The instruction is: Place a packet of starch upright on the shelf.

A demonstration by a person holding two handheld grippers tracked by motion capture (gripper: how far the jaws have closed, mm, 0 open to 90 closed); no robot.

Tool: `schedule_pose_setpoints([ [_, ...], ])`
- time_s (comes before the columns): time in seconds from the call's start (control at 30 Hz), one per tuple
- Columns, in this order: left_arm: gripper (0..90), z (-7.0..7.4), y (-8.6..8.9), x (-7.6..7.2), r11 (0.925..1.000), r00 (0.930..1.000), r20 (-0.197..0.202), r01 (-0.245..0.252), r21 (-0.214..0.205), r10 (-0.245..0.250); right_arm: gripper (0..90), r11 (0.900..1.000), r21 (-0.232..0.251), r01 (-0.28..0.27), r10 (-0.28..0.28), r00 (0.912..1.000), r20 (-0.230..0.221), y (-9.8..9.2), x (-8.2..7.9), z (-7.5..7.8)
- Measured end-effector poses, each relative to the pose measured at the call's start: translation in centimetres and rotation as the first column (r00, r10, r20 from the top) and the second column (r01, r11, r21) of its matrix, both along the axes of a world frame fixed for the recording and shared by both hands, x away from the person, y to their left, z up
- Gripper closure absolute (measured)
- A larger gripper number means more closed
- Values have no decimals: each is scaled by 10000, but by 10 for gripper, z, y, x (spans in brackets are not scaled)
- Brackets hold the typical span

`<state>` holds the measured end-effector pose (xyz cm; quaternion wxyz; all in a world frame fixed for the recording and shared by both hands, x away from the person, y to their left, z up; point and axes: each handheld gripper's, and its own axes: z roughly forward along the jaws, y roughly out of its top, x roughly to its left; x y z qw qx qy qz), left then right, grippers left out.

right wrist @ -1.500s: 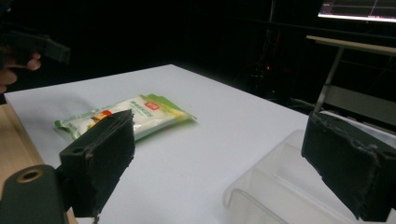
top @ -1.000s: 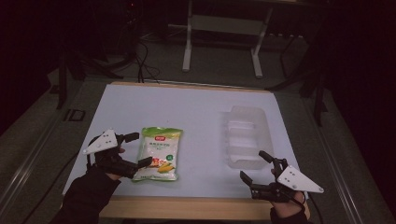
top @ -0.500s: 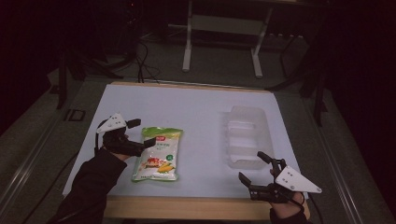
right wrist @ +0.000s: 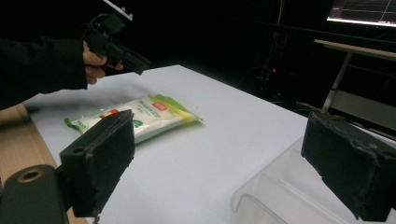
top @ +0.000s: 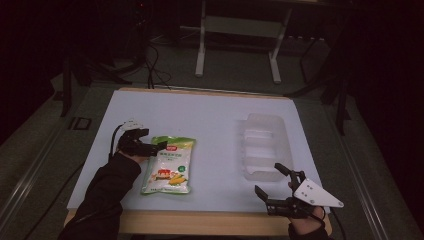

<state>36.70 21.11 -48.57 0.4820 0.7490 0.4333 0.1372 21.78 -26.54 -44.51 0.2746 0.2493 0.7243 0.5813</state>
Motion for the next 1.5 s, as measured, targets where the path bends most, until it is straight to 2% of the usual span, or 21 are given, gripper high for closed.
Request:
schedule_pose_setpoints([
  [0.03, 19, -9, -1, 3, 9988, 9986, -363, -372, 331, 384, 97, 10000, 21, 9, -9, 10000, -11, 0, 0, 0],
  [0.07, 18, -13, -2, 3, 9981, 9979, -446, -448, 430, 467, 97, 10000, 12, -3, 3, 10000, -7, 0, 0, 0],
  [0.1, 19, -19, -2, 5, 9967, 9970, -557, -502, 630, 537, 97, 10000, -20, -6, 6, 10000, -1, 0, 0, -1],
  [0.2, 19, -26, -2, 8, 9966, 9965, -693, -426, 712, 475, 97, 10000, -35, -41, 40, 10000, -50, 1, 1, -1],
  [0.3, 18, -39, -2, 14, 9898, 9895, -1246, -570, 1308, 734, 97, 10000, -70, -48, 47, 10000, -27, 1, 1, -2],
  [0.33, 18, -42, -2, 15, 9898, 9866, -1453, -555, 1310, 746, 97, 10000, -58, -59, 59, 10000, -52, 1, 1, -2],
  [0.37, 18, -42, -2, 15, 9898, 9866, -1453, -555, 1310, 746, 97, 10000, -48, -45, 45, 10000, -75, 1, 1, -2],
  [0.4, 18, -46, -2, 16, 9891, 9814, -1723, -617, 1335, 845, 97, 10000, -69, -39, 38, 10000, -93, 1, 1, -2],
  [0.47, 19, -49, -2, 17, 9922, 9753, -2024, -687, 1043, 888, 97, 9999, -118, -9, 7, 9999, -155, 1, 2, -3],
  [0.6, 19, -52, -4, 18, 9947, 9724, -2197, -613, 831, 783, 97, 9999, -146, -11, 8, 9997, -225, 1, 2, -3],
  [0.8, 71, -51, -10, 15, 9938, 9745, -2148, -429, 1023, 642, 97, 9999, -146, -20, 17, 9998, -194, 2, 2, -3],
  [0.93, 225, -49, -15, 10, 9951, 9750, -2202, -85, 981, 300, 97, 9999, -160, -17, 13, 9997, -263, 2, 3, -3],
  [0.97, 287, -49, -20, 7, 9945, 9764, -2157, 226, 1026, 1, 97, 9999, -151, -15, 11, 9996, -283, 2, 3, -3],
  [1.03, 335, -48, -24, 6, 9911, 9776, -2103, 332, 1290, -54, 97, 9999, -133, -35, 30, 9993, -366, 3, 3, -4],
  [1.17, 426, -46, -26, 7, 9899, 9745, -2245, 270, 1390, 50, 97, 9999, -148, -68, 62, 9992, -384, 4, 4, -4],
  [1.2, 450, -44, -28, 8, 9873, 9710, -2387, 240, 1569, 143, 97, 9999, -142, -84, 78, 9992, -398, 4, 4, -4],
  [1.27, 495, -43, -29, 9, 9851, 9697, -2438, 252, 1700, 173, 97, 9999, -138, -92, 86, 9991, -406, 4, 4, -4],
  [1.3, 516, -41, -31, 11, 9818, 9657, -2589, 277, 1878, 223, 98, 9998, -166, -123, 116, 9990, -425, 5, 4, -5],
  [1.37, 541, -40, -32, 11, 9790, 9650, -2609, 277, 2020, 265, 98, 9997, -176, -145, 137, 9989, -447, 5, 4, -5],
  [1.47, 613, -38, -35, 8, 9726, 9702, -2393, 181, 2316, 389, 101, 9997, -186, -156, 148, 9989, -453, 5, 4, -5],
  [1.5, 741, -37, -36, 8, 9702, 9726, -2283, 130, 2419, 439, 101, 9997, -190, -160, 151, 9988, -457, 5, 4, -5],
])
